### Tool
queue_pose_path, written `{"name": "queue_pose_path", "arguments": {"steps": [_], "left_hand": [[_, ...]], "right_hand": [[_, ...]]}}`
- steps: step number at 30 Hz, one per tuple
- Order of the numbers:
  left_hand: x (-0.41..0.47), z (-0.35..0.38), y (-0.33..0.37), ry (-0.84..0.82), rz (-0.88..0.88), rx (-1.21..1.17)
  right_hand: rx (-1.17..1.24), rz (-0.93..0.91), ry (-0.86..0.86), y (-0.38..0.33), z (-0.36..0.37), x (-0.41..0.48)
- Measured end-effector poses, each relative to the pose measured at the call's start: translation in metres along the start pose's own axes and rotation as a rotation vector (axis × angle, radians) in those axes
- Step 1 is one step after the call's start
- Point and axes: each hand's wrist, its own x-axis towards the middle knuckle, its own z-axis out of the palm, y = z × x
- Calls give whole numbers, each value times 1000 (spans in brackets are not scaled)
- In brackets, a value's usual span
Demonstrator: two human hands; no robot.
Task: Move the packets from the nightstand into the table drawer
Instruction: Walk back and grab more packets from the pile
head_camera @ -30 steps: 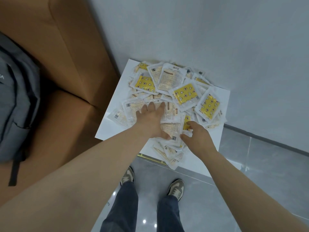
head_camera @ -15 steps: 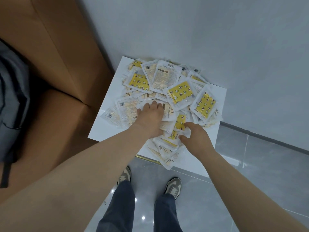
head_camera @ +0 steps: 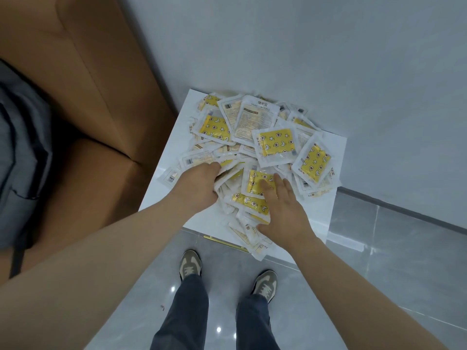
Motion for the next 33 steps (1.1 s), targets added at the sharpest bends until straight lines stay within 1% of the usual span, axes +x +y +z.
{"name": "queue_pose_path", "arguments": {"steps": [2, 5, 9, 12, 15, 20, 23, 28, 30, 33], "left_hand": [[-6, 2, -8, -1, -14, 2], [-10, 5, -17, 6, -34, -14], [-11, 7, -19, -17, -70, -32], [-10, 8, -21, -18, -73, -51], [-8, 8, -23, -9, -71, -65], [-7, 7, -25, 6, -57, -88], [-5, 8, -26, 5, -62, -94], [-5, 9, -26, 17, -58, -100], [-5, 9, -26, 15, -59, -96], [-4, 8, -26, 11, -61, -94]], "right_hand": [[-39, -37, 3, -6, 3, 6], [-37, -34, -5, -12, 7, 14], [13, -5, 49, -12, 6, 19], [2, -35, 71, -9, 4, 21], [-11, -31, 51, -6, 3, 23], [-96, 20, -31, -10, 7, 25], [-146, 35, 43, -14, 8, 28], [-70, 22, 103, -12, 7, 22], [-50, 1, 71, -11, 12, 14], [-41, 24, -63, -9, 18, 6]]}}
